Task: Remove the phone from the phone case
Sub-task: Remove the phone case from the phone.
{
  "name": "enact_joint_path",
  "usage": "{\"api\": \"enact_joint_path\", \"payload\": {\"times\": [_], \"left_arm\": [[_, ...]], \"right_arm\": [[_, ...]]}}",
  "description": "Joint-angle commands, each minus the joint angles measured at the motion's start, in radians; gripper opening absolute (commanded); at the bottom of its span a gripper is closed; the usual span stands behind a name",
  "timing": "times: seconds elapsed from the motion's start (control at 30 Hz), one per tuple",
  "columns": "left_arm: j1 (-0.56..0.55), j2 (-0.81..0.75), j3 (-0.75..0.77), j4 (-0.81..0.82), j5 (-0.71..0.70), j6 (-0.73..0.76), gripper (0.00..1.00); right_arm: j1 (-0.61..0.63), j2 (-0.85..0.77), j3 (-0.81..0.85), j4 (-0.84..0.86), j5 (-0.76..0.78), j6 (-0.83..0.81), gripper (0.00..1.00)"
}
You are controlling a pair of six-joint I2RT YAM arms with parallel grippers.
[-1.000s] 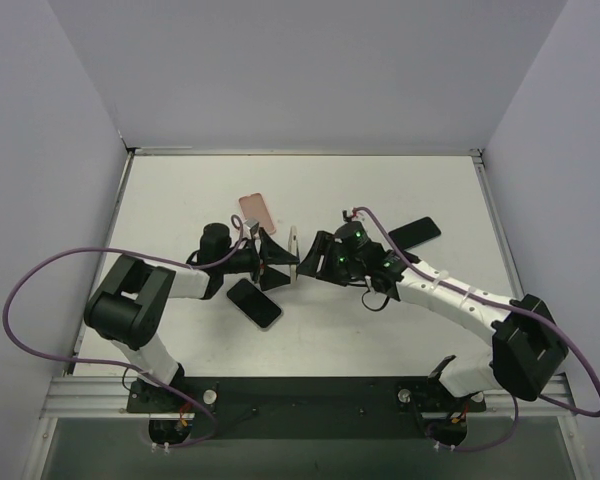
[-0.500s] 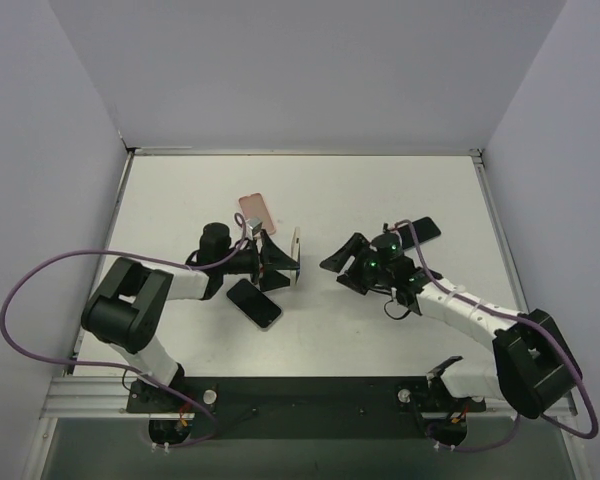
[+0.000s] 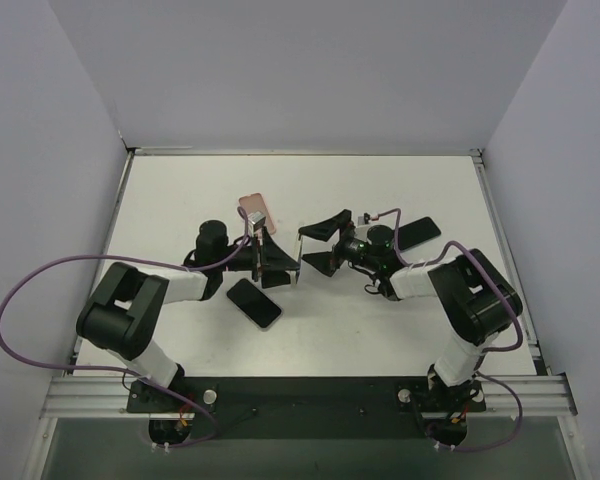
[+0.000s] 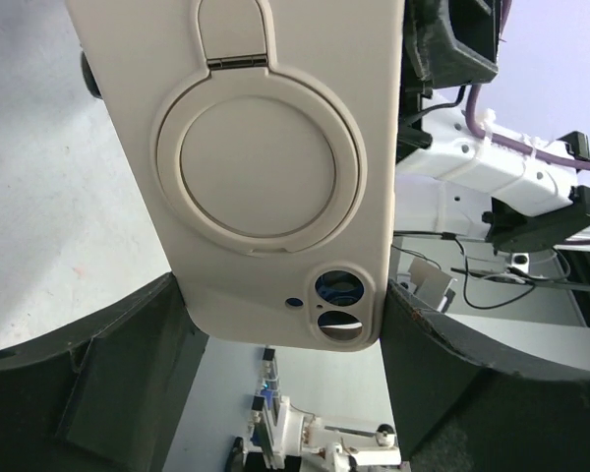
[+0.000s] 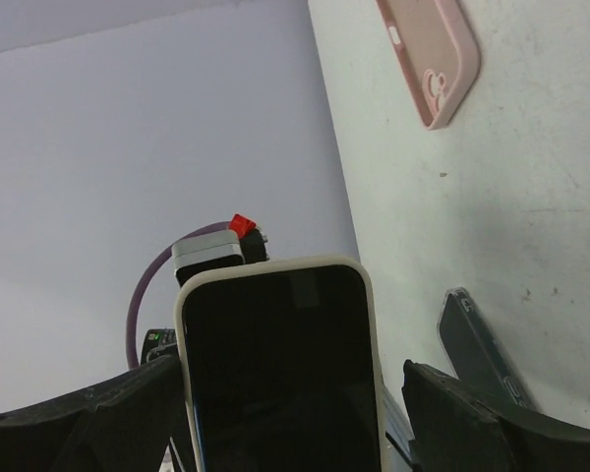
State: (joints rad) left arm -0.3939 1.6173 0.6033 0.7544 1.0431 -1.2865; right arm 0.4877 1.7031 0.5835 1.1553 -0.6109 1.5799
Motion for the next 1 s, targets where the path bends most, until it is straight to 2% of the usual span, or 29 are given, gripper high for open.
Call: {"api": "enact_joint_path", "payload": {"times": [0.0, 0.17, 0.5, 0.6, 0.63, 0.7, 0.73, 0.8, 0.83, 0.9, 0.93, 0.97], "left_arm": [[-0.003, -0.002, 0.029, 0.33, 0.06, -0.143, 0.0], [-0.003, 0.018, 0.027, 0.422, 0.064, -0.215, 0.0], [-0.005, 0.035, 0.027, 0.484, 0.066, -0.267, 0.0], [-0.003, 0.038, 0.02, 0.476, 0.064, -0.264, 0.0], [-0.003, 0.038, 0.015, 0.476, 0.064, -0.261, 0.0], [-0.002, 0.035, 0.012, 0.464, 0.066, -0.254, 0.0], [-0.003, 0.032, 0.013, 0.451, 0.067, -0.244, 0.0], [-0.003, 0.018, 0.016, 0.39, 0.069, -0.202, 0.0], [-0.003, 0.009, 0.024, 0.354, 0.071, -0.177, 0.0], [-0.003, -0.026, 0.036, 0.211, 0.069, -0.079, 0.0], [-0.003, -0.04, 0.044, 0.148, 0.064, -0.036, 0.0], [-0.003, -0.056, 0.071, -0.01, 0.057, 0.074, 0.0]], "right_arm": [[0.029, 0.015, 0.036, 0.227, -0.067, 0.0, 0.96], [0.041, -0.023, 0.021, 0.146, -0.067, -0.09, 1.0], [0.089, 0.039, 0.088, 0.207, -0.093, -0.077, 1.0], [0.089, 0.044, 0.075, 0.228, -0.07, -0.063, 0.94], [0.085, 0.044, 0.062, 0.245, -0.061, -0.057, 0.85], [0.08, 0.044, 0.052, 0.248, -0.056, -0.047, 0.74], [0.074, 0.041, 0.047, 0.233, -0.053, -0.047, 0.62], [0.071, 0.032, 0.036, 0.207, -0.053, -0.064, 0.49], [0.069, 0.02, 0.033, 0.161, -0.053, -0.075, 0.35], [0.068, 0.004, 0.036, 0.106, -0.05, -0.115, 0.19], [0.068, -0.016, 0.039, 0.043, -0.049, -0.13, 0.04], [0.069, -0.026, 0.044, 0.014, -0.046, -0.145, 0.0]]}}
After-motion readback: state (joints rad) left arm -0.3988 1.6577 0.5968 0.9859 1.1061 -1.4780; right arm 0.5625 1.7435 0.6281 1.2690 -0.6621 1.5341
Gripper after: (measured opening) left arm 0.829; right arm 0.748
